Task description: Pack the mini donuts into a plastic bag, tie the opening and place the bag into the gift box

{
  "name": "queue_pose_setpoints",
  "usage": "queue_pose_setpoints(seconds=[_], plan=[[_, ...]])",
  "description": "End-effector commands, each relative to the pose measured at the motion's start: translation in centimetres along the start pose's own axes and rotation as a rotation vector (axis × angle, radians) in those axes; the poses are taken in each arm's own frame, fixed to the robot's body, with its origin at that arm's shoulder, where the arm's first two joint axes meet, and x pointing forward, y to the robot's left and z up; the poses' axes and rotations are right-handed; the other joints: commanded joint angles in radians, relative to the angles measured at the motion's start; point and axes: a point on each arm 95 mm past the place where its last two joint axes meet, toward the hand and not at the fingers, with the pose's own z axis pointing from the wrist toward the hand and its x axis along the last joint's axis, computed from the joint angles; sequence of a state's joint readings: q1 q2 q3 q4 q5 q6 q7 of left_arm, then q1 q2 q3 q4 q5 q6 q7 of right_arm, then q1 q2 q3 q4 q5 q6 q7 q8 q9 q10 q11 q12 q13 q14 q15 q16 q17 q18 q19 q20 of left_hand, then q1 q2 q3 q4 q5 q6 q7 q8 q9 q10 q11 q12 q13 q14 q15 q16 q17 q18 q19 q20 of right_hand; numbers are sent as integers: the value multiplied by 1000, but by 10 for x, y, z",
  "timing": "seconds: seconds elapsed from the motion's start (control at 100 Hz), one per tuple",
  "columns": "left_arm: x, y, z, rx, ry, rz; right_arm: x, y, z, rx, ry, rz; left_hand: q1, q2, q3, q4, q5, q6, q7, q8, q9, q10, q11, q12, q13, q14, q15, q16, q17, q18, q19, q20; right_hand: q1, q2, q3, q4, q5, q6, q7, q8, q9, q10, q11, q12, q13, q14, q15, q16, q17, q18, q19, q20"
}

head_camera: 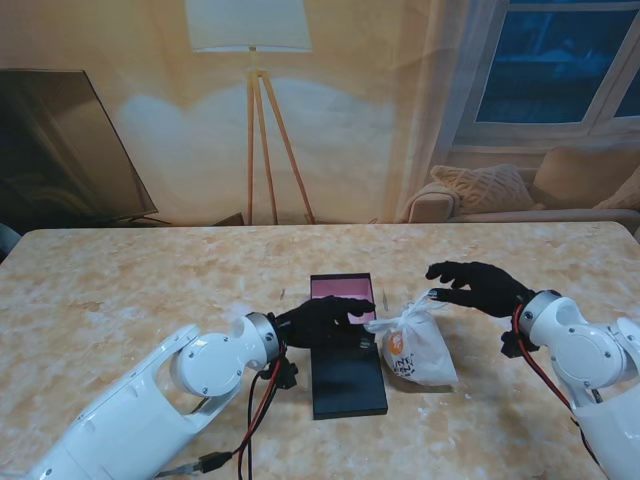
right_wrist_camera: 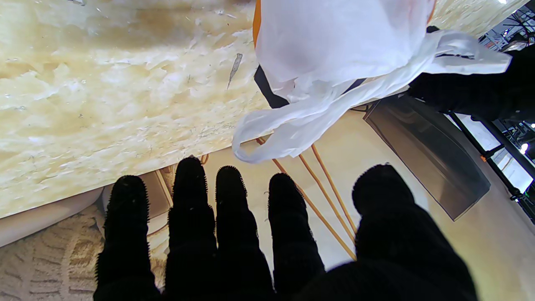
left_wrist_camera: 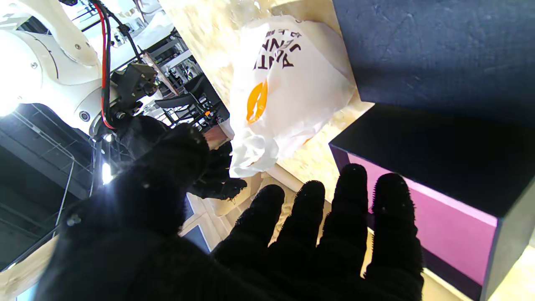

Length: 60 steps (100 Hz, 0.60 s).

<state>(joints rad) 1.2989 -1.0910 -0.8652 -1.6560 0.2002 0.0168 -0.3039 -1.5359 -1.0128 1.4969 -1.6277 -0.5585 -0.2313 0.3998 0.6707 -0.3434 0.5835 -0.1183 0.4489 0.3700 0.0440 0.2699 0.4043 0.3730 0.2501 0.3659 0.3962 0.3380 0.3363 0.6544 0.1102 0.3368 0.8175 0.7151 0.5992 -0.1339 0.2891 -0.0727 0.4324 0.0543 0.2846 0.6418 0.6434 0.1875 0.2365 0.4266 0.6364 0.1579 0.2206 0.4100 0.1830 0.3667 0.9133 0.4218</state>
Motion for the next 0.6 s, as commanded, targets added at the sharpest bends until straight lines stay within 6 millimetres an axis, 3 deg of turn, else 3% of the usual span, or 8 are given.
queue_pose_setpoints(seconds=[0.0,0.25,0.59], plan=[[10,-6,0,9,24,21,3,-6,1,12,2,6,-45,28,-20,18,-25,-17,7,3,-48,6,-6,1,-42,3,-2,-5,-20,-21,-2,-21,19,36,-14,22,8,-6,6,-6,10,0,6,17,8,-4,13,16,2,6,18,-10],[34,-16,9,59,33,43,3,-6,1,-35,-25,14,-39,43,-59,22,-8,-4,23,26,-77,4,-17,17,-82,-3,-14,-8,-45,-26,-11,-15,62,67,-36,19,22,5,13,-3,21,6,18,21,16,3,28,23,10,8,32,-7],[55,-6,42,15,8,72,-1,-7,0,-61,-56,12,-31,30,-64,27,-26,17,13,32,-108,7,-28,25,-112,-6,-30,-15,-65,-37,-39,-22,109,68,-66,24,22,16,13,0,18,8,30,24,18,6,41,27,13,4,41,-8]])
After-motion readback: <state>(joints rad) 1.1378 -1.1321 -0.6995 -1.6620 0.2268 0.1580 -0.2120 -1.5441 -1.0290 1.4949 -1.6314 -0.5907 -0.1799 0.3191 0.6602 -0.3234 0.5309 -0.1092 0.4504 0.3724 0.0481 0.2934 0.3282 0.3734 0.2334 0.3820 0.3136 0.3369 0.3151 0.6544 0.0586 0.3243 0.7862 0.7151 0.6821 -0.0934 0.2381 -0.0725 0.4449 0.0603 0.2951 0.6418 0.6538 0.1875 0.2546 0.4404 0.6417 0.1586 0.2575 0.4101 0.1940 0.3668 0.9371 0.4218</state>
